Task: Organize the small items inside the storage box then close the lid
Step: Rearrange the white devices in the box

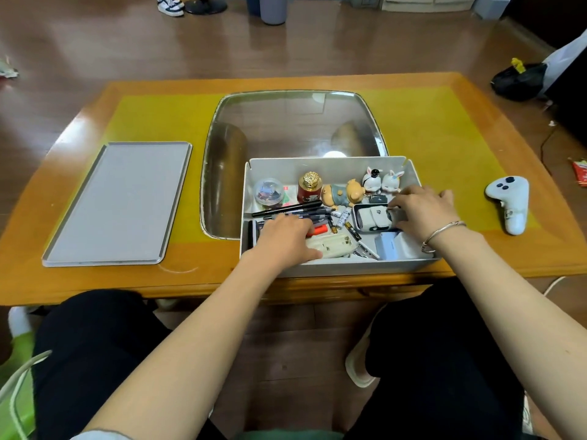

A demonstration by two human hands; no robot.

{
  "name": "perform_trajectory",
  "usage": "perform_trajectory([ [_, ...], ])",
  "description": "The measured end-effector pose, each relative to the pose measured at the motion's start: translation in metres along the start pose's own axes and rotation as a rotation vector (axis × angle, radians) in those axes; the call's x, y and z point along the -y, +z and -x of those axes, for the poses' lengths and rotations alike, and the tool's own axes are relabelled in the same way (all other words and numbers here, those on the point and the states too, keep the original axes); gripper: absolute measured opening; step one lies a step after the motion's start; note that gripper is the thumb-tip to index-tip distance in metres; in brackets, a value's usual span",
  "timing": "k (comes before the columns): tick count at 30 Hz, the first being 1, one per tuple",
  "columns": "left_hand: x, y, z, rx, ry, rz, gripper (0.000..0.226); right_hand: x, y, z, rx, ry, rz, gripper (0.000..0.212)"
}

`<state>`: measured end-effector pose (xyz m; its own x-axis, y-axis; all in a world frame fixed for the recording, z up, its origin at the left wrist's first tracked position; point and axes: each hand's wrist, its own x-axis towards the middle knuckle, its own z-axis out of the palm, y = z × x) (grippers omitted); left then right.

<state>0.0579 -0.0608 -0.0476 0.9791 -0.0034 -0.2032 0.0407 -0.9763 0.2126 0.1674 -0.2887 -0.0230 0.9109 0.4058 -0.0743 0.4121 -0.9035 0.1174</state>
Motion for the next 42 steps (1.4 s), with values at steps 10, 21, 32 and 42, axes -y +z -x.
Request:
perform_trajectory([
  [10,0.005,-0.009,-0.02,0.219,0.025,0.086,0.042,0.034,-0.008,0.009,-0.108,-0.245,-0.201,0.031],
  [21,-0.024,-0.02,-0.021,-0.223,0.222,0.354,0.036,0.042,-0.026,0.01,-0.075,-0.314,-0.356,0.027],
  [32,-0.063,0.003,-0.023,0.189,0.189,0.301,0.057,0.008,-0.005,-0.004,-0.314,0.05,-0.24,0.026],
  [42,-0.052,-0.001,-0.009,0.051,0.161,0.13,0.061,0.024,-0.005,0.007,-0.246,-0.032,-0.245,0.039],
])
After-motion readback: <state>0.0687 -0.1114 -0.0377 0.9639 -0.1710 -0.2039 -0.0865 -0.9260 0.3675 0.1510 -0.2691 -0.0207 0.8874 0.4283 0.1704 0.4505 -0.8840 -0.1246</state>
